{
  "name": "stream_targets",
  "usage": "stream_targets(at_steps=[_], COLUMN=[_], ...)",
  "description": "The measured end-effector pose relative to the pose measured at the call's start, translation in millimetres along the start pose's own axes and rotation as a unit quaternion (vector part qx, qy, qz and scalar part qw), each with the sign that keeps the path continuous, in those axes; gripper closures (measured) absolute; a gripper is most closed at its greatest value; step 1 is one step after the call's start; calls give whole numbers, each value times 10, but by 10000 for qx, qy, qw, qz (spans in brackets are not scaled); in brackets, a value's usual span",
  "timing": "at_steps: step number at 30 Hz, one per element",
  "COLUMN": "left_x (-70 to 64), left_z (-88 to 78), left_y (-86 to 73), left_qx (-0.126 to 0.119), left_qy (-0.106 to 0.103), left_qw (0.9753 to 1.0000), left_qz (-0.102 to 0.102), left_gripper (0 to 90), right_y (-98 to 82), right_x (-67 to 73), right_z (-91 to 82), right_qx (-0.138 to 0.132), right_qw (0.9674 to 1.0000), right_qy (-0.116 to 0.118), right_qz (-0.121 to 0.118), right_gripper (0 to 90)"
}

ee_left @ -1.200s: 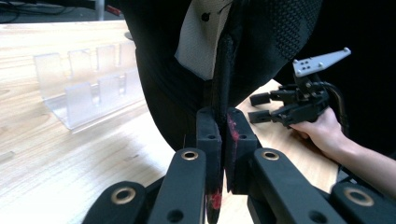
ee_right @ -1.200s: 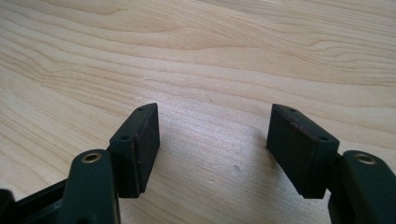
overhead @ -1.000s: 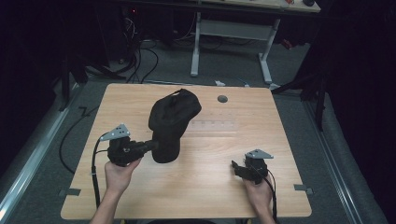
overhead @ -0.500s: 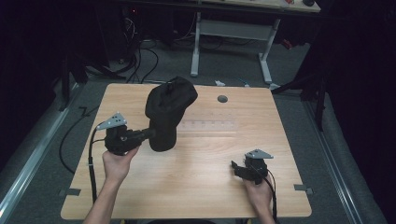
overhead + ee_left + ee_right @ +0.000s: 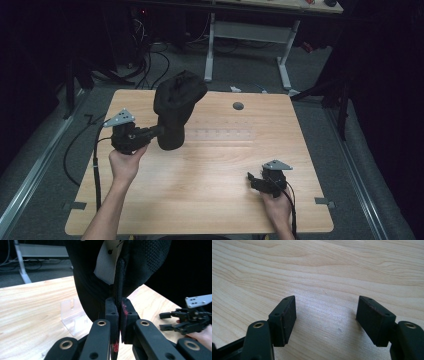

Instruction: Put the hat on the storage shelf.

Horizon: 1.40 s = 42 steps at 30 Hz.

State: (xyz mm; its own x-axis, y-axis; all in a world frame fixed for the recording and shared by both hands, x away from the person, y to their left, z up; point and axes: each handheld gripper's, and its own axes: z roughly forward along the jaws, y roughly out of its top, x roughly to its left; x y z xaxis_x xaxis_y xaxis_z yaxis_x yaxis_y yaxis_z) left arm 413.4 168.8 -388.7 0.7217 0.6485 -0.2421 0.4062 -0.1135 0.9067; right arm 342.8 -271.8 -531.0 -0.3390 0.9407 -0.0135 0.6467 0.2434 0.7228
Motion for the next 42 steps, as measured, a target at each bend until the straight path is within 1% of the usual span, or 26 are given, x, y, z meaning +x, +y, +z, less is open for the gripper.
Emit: stream_targets(at_steps=[3,6,8,14,19,22,23,29,31,42], left_x=[20,26,41,75,110,128,142,191,208,261], left_z=[61,94,146,232,334,376,422,505,536,628], left_y=[47,66,92,121,145,151,154,129,117,61], left_qx=[-14,-28,-48,-99,-143,-145,-124,-91,-62,-59], left_qy=[37,56,86,119,213,237,293,364,429,489], left_qw=[10000,9999,9999,9998,9994,9993,9991,9990,9987,9985], left_qz=[73,98,126,125,245,260,292,261,274,233], left_gripper=[865,865,865,865,865,864,865,865,864,864], right_y=[0,0,0,0,0,0,0,0,0,0], right_x=[-1,-1,-1,0,-1,-1,-1,-1,-1,-1], right_z=[1,0,0,1,1,1,1,1,1,2], right_qx=[-3,-1,-1,-1,-4,-2,-2,-1,-1,-8], right_qw=[10000,10000,10000,10000,10000,10000,10000,10000,10000,10000], right_qy=[2,3,3,-1,-1,0,0,8,8,8], right_qz=[-5,-7,-7,-14,-20,-15,-16,-11,-7,-10], right_gripper=[324,323,323,323,323,323,322,322,321,321])
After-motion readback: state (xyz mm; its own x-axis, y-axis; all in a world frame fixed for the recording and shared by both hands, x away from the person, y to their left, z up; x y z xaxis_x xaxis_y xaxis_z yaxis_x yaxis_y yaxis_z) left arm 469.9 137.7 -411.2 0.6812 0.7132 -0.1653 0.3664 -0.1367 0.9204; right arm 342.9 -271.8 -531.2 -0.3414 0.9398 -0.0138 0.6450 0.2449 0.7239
